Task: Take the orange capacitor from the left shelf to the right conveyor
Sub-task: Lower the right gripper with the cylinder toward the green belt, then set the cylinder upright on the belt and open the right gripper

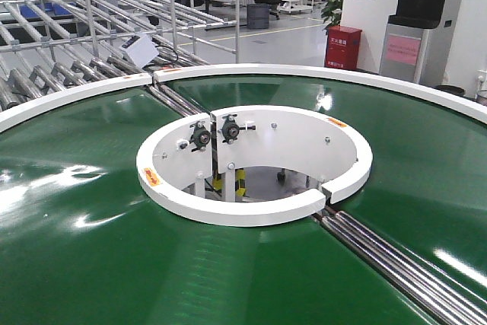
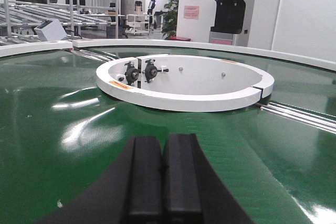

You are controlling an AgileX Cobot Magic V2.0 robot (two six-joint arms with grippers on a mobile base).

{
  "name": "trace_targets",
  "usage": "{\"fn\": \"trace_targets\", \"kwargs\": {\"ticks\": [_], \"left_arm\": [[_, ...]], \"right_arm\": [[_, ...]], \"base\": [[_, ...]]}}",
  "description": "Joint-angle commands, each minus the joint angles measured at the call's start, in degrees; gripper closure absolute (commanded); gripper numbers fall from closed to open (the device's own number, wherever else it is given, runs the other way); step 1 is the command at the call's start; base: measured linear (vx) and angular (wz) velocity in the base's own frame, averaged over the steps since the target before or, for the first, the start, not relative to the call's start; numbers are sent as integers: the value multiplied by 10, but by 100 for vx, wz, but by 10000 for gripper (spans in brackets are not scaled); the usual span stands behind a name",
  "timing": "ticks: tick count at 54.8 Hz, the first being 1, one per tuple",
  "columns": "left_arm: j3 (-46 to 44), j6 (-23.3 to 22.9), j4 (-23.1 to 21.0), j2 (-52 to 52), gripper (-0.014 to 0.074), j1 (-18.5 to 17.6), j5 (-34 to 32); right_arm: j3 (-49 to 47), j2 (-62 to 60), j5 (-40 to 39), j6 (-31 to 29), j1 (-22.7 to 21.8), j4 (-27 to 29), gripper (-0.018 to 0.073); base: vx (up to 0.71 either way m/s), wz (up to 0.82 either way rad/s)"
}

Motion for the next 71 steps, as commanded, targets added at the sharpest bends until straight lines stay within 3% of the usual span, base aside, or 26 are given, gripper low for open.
{"fn": "trace_targets", "kwargs": {"ticks": [1, 12, 19, 25, 34, 44, 52, 65, 66, 71], "left_arm": [[-17, -3, -3, -2, 603, -4, -45], [-17, -3, -3, -2, 603, -4, -45], [-17, -3, -3, -2, 603, -4, -45], [-17, -3, -3, -2, 603, -4, -45], [-17, -3, -3, -2, 603, -4, -45], [-17, -3, -3, -2, 603, -4, -45], [-17, -3, -3, -2, 603, -4, -45], [-17, -3, -3, -2, 603, -4, -45], [-17, -3, -3, -2, 603, -4, -45], [-17, -3, -3, -2, 603, -4, -45]], "right_arm": [[-16, 103, -110, 0, -1, -22, 567], [-16, 364, -365, 0, -1, -6, 567], [-16, 536, -518, -6, -3, 60, 567], [-16, 663, -631, -52, -12, 134, 567], [-16, 795, -782, -80, -30, 193, 567], [-16, 884, -860, -143, -30, 246, 563], [-16, 922, -870, -153, -30, 255, 523], [-16, 948, -879, -154, -30, 231, 307], [-16, 948, -892, -154, -30, 222, 145], [-16, 946, -900, -153, -30, 225, 6]], "base": [[0, 0], [0, 0], [0, 0], [0, 0], [0, 0], [0, 0], [0, 0], [0, 0], [0, 0], [0, 0]]}}
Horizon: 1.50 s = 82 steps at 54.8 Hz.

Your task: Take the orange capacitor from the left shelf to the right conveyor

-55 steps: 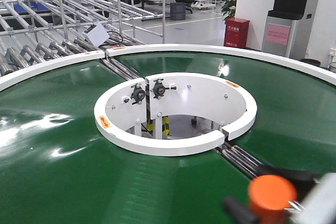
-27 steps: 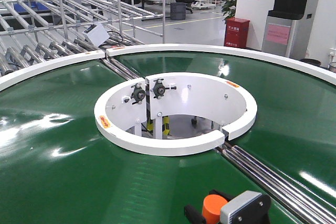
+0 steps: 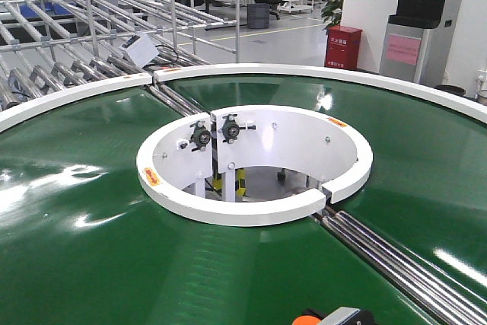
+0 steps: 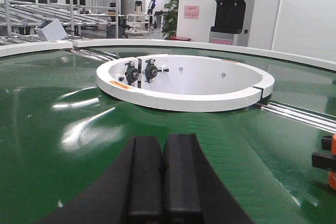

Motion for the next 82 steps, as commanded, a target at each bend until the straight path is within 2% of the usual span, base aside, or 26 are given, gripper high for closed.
{"fn": "trace_targets", "kwargs": {"ticks": [1, 7, 11, 22, 32, 37, 40, 44, 52, 58, 64, 71, 82], "left_arm": [[-17, -3, -3, -2, 603, -4, -45], [-17, -3, -3, -2, 603, -4, -45], [-17, -3, -3, -2, 603, -4, -45], [-17, -3, -3, -2, 603, -4, -45], [-17, -3, -3, -2, 603, -4, -45], [-17, -3, -3, -2, 603, -4, -45], [-17, -3, -3, -2, 603, -4, -45], [-17, -3, -3, -2, 603, -4, -45], [-17, -3, -3, -2, 603, -4, -45], [-17, -3, -3, -2, 603, -4, -45], [-17, -3, -3, -2, 603, -4, -45], [-17, -3, -3, -2, 603, -4, -45], [-17, -3, -3, -2, 603, -4, -45]], "right_arm": [[-10, -22, -121, -4, -3, -2, -9], [-10, -26, -121, -3, -3, -4, -95], [-10, -32, -121, -1, -3, -4, -118], [-10, -92, -112, -1, -3, -17, -106], [-10, -202, -49, 20, -3, -22, -57], [-10, -278, 26, 71, -3, -23, 25], [-10, -327, 87, 106, -3, -35, 109], [-10, -397, 188, 136, -3, -57, 247], [-10, -534, 423, 201, -2, -150, 565], [-10, -620, 593, 268, -2, -195, 572], [-10, -683, 695, 302, -2, -196, 571], [-10, -730, 766, 301, -2, -196, 571], [-10, -763, 786, 301, -2, -196, 571]], "base": [[0, 0], [0, 0], [0, 0], [0, 0], [0, 0], [0, 0], [0, 0], [0, 0], [0, 0], [0, 0], [0, 0], [0, 0], [0, 0]]}}
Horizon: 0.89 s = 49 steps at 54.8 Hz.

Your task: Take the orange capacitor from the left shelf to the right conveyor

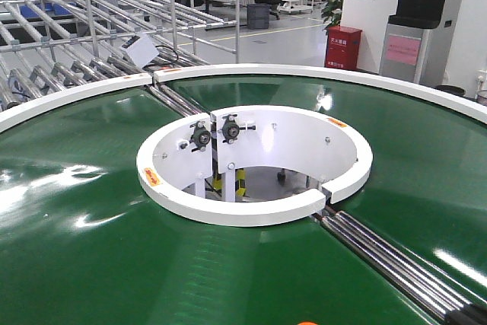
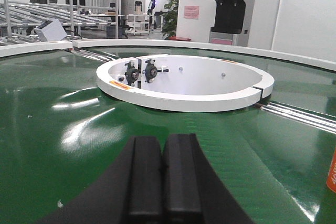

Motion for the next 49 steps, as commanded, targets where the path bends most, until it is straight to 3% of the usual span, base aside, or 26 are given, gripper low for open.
{"fn": "trace_targets", "kwargs": {"ticks": [1, 11, 18, 26, 31, 42, 49], "left_arm": [[-17, -3, -3, -2, 603, -4, -45], [-17, -3, -3, -2, 603, -4, -45], [-17, -3, -3, -2, 603, -4, -44], [-17, -3, -3, -2, 603, -4, -43], [-17, -3, -3, -2, 603, -4, -43], [-17, -3, -3, -2, 603, -4, -43], [-17, -3, -3, -2, 603, -4, -43]], "right_arm": [[-17, -6, -33, 2, -2, -10, 571], [-17, -6, -28, 2, -1, -8, 571], [-14, -26, -31, 0, -3, 47, 571], [57, -93, -63, -75, -25, 100, 571], [136, -147, -116, -112, -73, 112, 571], [276, -263, -171, -113, -208, 166, 571], [302, -337, -135, -116, -261, 165, 571]], "base": [[0, 0], [0, 0], [0, 0], [0, 0], [0, 0], [0, 0], [0, 0]]}}
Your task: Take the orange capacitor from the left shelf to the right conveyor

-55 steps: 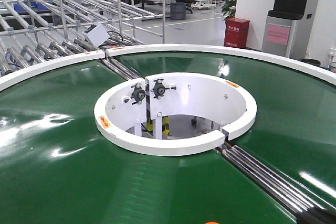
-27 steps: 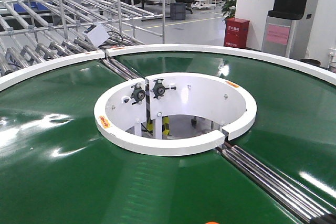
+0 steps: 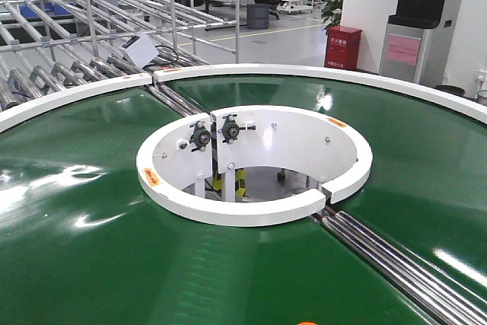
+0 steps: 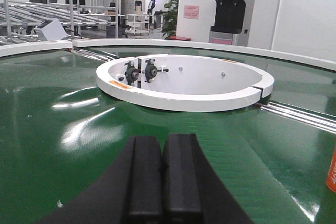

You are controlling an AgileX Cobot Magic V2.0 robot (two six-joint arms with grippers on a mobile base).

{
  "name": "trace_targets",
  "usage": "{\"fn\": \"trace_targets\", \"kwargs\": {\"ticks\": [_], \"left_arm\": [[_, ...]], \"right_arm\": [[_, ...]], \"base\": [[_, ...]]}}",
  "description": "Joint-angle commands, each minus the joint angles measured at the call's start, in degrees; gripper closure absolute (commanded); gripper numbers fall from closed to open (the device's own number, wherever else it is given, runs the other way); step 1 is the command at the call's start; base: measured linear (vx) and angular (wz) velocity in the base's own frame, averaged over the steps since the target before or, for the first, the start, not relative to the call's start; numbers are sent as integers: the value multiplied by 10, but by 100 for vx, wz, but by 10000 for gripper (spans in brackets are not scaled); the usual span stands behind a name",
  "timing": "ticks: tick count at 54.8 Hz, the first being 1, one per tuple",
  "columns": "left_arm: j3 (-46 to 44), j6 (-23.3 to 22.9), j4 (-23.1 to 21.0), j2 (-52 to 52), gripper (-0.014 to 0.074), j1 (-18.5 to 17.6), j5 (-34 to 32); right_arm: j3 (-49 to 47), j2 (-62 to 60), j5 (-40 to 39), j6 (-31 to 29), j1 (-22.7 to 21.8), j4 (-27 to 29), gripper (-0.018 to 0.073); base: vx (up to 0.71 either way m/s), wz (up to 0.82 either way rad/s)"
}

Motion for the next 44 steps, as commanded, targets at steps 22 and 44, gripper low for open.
{"fn": "trace_targets", "kwargs": {"ticks": [22, 44], "left_arm": [[-17, -3, -3, -3, 603, -4, -38], [-17, -3, -3, -3, 603, -4, -38]], "right_arm": [[6, -77, -34, -35, -48, -1, 571], [6, -77, -34, -35, -48, -1, 571]], "base": [[0, 0], [0, 0]]}}
